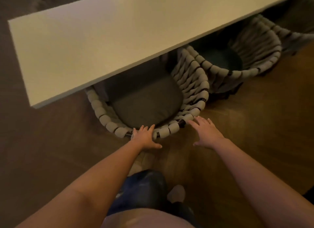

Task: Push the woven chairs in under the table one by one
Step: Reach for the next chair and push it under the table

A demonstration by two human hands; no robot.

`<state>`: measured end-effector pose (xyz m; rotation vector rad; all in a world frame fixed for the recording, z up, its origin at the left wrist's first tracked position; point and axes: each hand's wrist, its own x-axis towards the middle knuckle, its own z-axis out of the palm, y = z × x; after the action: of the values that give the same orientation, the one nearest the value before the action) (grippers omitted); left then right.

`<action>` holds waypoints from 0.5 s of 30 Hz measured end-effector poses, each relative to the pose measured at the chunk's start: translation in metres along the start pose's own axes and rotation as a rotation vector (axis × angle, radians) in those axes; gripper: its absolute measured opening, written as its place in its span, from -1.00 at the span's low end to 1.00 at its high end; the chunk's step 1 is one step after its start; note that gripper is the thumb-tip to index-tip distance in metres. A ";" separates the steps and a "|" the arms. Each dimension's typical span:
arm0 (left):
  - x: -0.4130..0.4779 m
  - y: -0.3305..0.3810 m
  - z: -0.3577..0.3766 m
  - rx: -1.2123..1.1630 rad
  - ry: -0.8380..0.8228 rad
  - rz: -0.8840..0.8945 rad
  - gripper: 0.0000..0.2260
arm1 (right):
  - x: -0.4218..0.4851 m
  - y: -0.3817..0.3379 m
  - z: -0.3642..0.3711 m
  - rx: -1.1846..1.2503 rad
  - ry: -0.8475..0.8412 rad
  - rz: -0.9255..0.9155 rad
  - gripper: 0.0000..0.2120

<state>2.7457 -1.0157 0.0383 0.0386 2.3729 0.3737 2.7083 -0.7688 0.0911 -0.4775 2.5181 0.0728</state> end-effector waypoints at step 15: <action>0.050 0.023 0.011 0.129 -0.014 -0.191 -0.71 | 0.148 0.073 -0.022 -0.439 -0.196 -0.364 -0.25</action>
<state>2.7144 -0.9842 0.0043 -0.1237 2.3593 0.1284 2.5564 -0.7510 0.0247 -1.0426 2.1813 0.5123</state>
